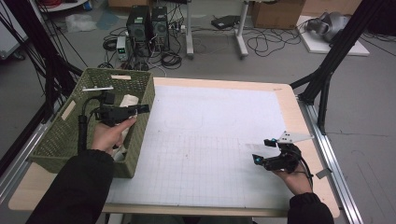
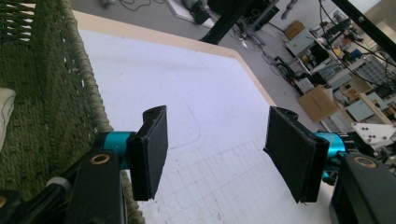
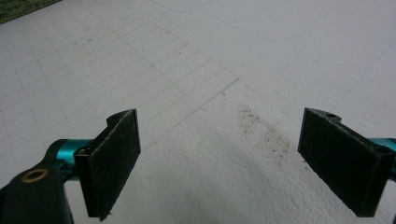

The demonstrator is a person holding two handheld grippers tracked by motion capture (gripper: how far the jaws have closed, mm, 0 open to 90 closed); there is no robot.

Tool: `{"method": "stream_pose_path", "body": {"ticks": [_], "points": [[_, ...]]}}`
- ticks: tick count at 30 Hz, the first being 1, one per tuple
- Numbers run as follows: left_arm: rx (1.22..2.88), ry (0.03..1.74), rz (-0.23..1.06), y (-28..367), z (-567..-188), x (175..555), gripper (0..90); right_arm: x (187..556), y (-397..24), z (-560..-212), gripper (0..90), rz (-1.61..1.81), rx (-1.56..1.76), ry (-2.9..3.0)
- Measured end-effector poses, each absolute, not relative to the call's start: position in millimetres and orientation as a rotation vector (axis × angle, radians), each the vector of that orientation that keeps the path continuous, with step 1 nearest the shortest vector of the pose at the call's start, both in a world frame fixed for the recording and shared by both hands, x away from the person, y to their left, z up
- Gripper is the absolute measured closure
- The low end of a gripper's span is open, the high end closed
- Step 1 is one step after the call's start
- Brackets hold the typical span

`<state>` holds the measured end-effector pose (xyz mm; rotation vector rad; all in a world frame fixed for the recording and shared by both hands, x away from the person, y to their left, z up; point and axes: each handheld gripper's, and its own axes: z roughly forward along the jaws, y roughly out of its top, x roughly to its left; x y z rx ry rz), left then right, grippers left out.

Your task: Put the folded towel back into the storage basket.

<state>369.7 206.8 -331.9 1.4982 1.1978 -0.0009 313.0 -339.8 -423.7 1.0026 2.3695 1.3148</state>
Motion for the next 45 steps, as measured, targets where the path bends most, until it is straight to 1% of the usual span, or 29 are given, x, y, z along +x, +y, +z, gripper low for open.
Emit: {"method": "stream_pose_path", "body": {"ticks": [10,17,29,41,45], "points": [[1.498,1.181,0.016,190,-328,366,39.8,313,-339,-423,12.3,1.317,1.004,2.371],[1.490,1.206,0.081,176,-326,363,40.2,313,-339,-423,12.3,1.319,0.997,2.374],[1.490,1.215,0.118,146,-329,362,40.3,313,-340,-423,12.3,1.326,1.003,2.376],[1.465,1.214,0.121,122,-335,360,40.3,314,-340,-423,12.3,1.328,0.995,2.378],[1.441,1.212,0.097,117,-338,360,40.4,314,-339,-423,12.3,1.330,0.996,2.380]]}}
